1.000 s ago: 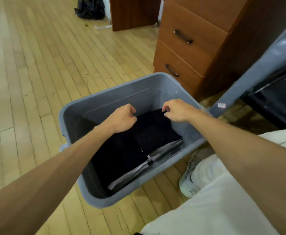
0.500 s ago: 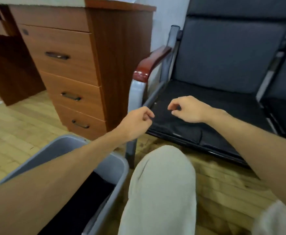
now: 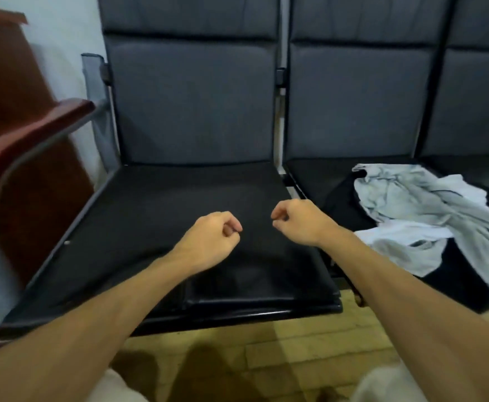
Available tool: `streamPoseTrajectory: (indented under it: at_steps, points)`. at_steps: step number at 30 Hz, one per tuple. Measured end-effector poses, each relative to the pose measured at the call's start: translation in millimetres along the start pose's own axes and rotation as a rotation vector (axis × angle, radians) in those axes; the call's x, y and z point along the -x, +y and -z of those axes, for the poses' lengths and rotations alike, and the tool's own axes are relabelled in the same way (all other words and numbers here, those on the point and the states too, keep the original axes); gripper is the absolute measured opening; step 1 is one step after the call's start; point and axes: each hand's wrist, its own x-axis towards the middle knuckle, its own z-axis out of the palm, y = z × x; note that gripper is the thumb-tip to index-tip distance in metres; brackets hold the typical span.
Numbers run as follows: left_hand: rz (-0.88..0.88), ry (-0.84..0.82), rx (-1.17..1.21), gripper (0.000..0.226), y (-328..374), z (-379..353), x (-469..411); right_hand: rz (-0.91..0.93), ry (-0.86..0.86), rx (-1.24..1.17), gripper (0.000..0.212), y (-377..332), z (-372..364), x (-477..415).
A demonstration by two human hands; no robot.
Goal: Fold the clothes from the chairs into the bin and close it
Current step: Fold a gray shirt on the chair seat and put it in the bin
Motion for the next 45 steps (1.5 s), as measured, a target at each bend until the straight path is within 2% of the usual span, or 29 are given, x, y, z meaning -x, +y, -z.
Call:
streamPoseTrajectory:
  at_steps: [3, 7, 12, 16, 20, 23, 26, 29, 32, 34, 37, 39, 42, 45]
  points:
    - [-0.109, -0.049, -0.036, 0.011, 5.8, -24.5, -15.9, -0.077, 0.017, 0.079, 0.024, 25.6, 8.0, -4.7]
    - [-0.169, -0.110, -0.129, 0.014, 13.2, -47.7, -36.6, -0.206, -0.011, 0.209, 0.027, 61.7, 15.4, 0.8]
    - [-0.256, -0.162, -0.139, 0.016, 26.9, -73.4, -52.3, -0.404, 0.055, 0.377, 0.044, 107.6, 28.2, 14.4]
    - [-0.273, -0.162, -0.115, 0.015, 37.4, -91.2, -61.1, -0.601, -0.021, 0.292, 0.066, 131.0, 38.9, 28.0]
    - [-0.267, -0.084, -0.035, 0.017, 54.6, -110.0, -65.8, -0.606, -0.041, 0.335, 0.062, 142.8, 42.5, 34.1]
    - [-0.253, -0.050, 0.040, 0.020, 74.1, -123.0, -70.5, -0.606, 0.027, 0.347, 0.054, 156.7, 44.9, 41.0]
    - [-0.249, -0.078, 0.075, 0.022, 94.1, -132.4, -77.7, -0.638, 0.121, 0.305, 0.055, 175.2, 45.6, 50.1]
    - [-0.232, -0.129, 0.096, 0.024, 112.2, -142.2, -82.0, -0.758, 0.240, 0.312, 0.060, 194.2, 47.5, 59.7]
    - [-0.182, -0.177, 0.183, 0.026, 127.9, -153.5, -82.0, -0.893, 0.396, 0.203, 0.056, 216.4, 48.5, 74.8]
    - [-0.136, -0.184, 0.266, 0.025, 133.9, -160.4, -77.2, -0.903, 0.443, 0.151, 0.051, 227.7, 45.7, 84.6]
    - [-0.059, -0.159, 0.385, 0.023, 135.5, -168.0, -67.4, -0.948, 0.530, 0.083, 0.054, 237.2, 48.0, 93.0]
    - [-0.041, -0.161, 0.400, 0.024, 138.3, -170.5, -63.9, -0.993, 0.510, 0.088, 0.048, 243.9, 49.5, 96.1]
    - [-0.006, -0.196, 0.414, 0.027, 143.6, -169.1, -64.3, -0.991, 0.591, 0.077, 0.028, 250.7, 53.3, 98.0]
    - [0.012, -0.300, 0.379, 0.020, 143.8, -165.1, -63.9, -0.858, 0.753, 0.063, 0.027, 242.7, 61.1, 88.8]
